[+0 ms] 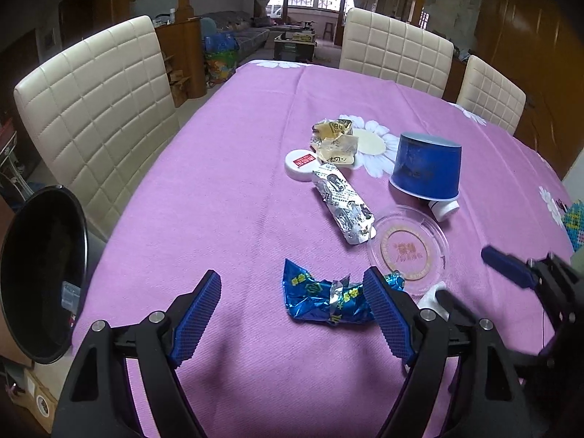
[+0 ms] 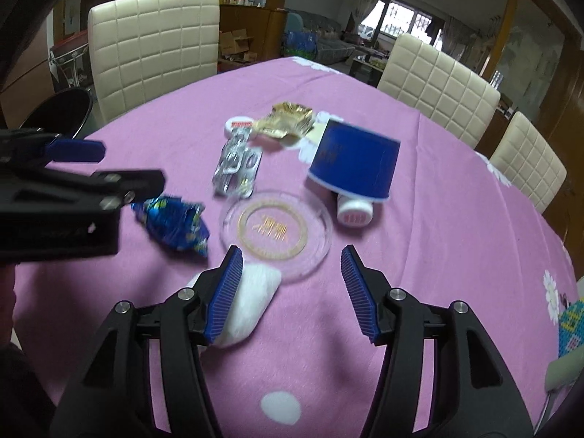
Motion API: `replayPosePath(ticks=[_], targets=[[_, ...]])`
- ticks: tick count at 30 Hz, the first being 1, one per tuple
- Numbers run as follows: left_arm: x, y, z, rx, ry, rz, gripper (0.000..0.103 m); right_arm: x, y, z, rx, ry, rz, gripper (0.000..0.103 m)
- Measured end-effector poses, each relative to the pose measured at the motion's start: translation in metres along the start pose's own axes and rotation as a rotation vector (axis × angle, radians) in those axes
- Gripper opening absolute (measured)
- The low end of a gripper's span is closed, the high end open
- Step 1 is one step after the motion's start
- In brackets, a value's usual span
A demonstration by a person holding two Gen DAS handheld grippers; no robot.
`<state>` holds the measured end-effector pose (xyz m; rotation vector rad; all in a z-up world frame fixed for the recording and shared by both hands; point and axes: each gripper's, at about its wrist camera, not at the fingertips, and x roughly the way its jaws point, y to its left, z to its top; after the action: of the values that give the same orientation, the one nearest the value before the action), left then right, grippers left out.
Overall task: Collect trash
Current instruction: 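Grasp the blue candy wrapper with left tool while right tool grasps white tissue, then carry the blue wrapper and white tissue toward the black bin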
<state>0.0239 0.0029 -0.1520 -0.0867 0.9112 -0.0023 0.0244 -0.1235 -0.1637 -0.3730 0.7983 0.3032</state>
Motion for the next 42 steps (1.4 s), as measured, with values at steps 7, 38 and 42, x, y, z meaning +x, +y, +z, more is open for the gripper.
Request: replayPosePath(ticks=[7, 38, 42], targets=[[0.009, -0.008, -0.002, 0.019, -0.014, -0.058, 0.083, 0.0, 0.018, -0.016, -0.025, -0.017, 0.07, 0.058], [-0.011, -0.014, 0.025, 0.06, -0.02, -0.183, 0.001, -0.009, -0.015, 0.019, 0.067, -0.012, 0.089, 0.01], [-0.021, -0.007, 0.032, 0.038, -0.038, -0.153, 0.001, -0.016, -0.014, 0.03, 0.048, -0.031, 0.094, 0.01]])
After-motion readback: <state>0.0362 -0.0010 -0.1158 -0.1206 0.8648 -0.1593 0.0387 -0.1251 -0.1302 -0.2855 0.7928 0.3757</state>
